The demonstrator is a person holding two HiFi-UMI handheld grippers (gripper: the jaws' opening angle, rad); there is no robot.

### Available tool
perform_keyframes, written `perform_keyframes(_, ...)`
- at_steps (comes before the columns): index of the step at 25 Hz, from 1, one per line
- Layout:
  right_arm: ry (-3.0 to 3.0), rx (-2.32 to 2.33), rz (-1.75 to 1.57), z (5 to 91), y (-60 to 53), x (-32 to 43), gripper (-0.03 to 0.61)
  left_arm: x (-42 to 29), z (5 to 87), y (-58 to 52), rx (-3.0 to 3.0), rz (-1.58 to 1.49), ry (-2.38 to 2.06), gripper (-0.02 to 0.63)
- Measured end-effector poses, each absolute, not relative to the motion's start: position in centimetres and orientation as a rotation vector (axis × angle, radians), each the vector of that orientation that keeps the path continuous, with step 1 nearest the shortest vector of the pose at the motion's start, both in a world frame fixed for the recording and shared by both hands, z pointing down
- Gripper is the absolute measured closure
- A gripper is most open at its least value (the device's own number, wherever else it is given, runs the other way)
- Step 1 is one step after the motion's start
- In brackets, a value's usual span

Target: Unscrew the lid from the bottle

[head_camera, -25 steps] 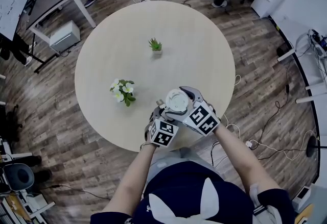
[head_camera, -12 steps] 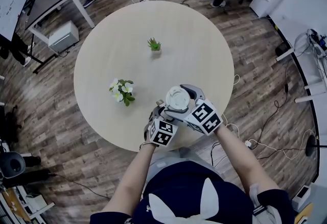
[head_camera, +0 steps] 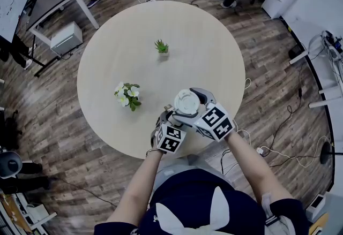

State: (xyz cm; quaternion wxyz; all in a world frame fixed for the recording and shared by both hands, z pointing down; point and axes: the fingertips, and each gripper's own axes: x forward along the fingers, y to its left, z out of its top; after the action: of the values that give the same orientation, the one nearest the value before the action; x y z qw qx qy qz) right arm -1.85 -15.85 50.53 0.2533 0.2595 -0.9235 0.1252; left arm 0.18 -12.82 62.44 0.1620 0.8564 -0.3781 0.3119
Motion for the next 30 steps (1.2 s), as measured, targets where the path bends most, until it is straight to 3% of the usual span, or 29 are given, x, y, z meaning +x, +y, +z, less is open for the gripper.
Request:
perform_keyframes(17, -2.561, 0.758, 0.443, 48.7, -16.2, -1.2, 0.109, 0.0, 62.5, -12.8, 2.436, 0.893, -1.077, 0.311)
perform_keyframes(30, -2.611, 0.879, 0.72, 47.6, -17.5, 0.9, 0.107, 0.0, 62.6, -12.9, 2.431, 0.893, -1.079, 0.313)
